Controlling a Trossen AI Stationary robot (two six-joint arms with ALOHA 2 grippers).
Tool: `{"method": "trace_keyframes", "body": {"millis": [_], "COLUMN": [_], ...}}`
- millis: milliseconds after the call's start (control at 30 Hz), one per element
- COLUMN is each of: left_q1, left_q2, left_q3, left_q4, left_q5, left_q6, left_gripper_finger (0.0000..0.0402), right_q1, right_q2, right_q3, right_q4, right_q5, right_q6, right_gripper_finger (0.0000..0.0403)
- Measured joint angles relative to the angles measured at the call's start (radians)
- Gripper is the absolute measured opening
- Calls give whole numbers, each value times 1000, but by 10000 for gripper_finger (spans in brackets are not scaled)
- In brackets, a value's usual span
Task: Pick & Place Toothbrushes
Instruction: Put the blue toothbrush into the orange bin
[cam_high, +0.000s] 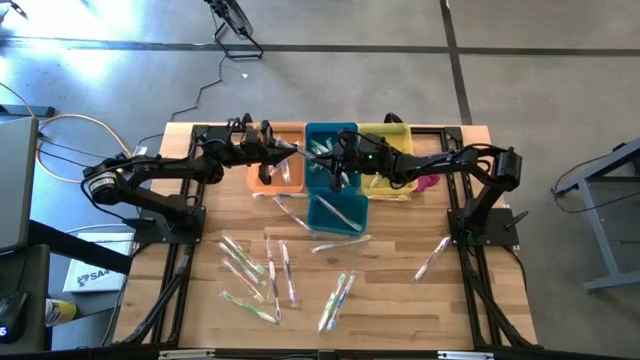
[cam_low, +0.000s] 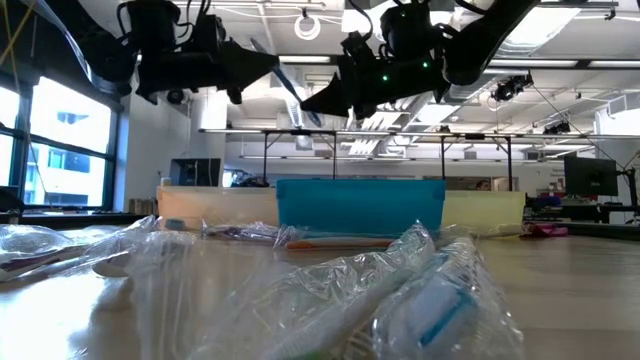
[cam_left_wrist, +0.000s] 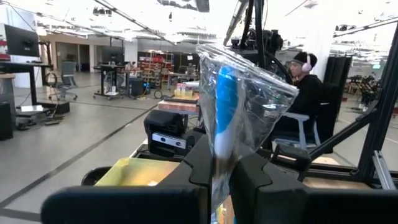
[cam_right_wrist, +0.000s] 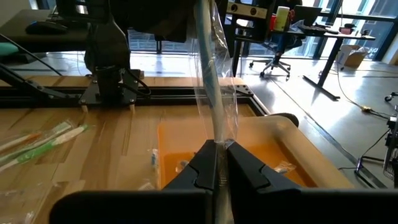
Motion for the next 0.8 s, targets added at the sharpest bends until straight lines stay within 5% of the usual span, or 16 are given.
{"method": "trace_keyframes", "body": {"millis": [200,533,800], "left_q1": [0,0,96], "left_q2": [2,2,-14], "left_q3": [0,-1,-1], "left_q4": [-39,-81,-119], "left_q5": [2,-26,-23], "left_q6": [-4,21,-38], "left_gripper_finger": [18,18,18], "right_q1": [0,-2,-25], "right_q2": [0,-11,-104], "right_q3": [2,3,3], "right_q4": [9,-55,-200], "right_q5": [-1,-26,-21], "right_q6": [-3,24,17], "right_gripper_finger": [61,219,248]}}
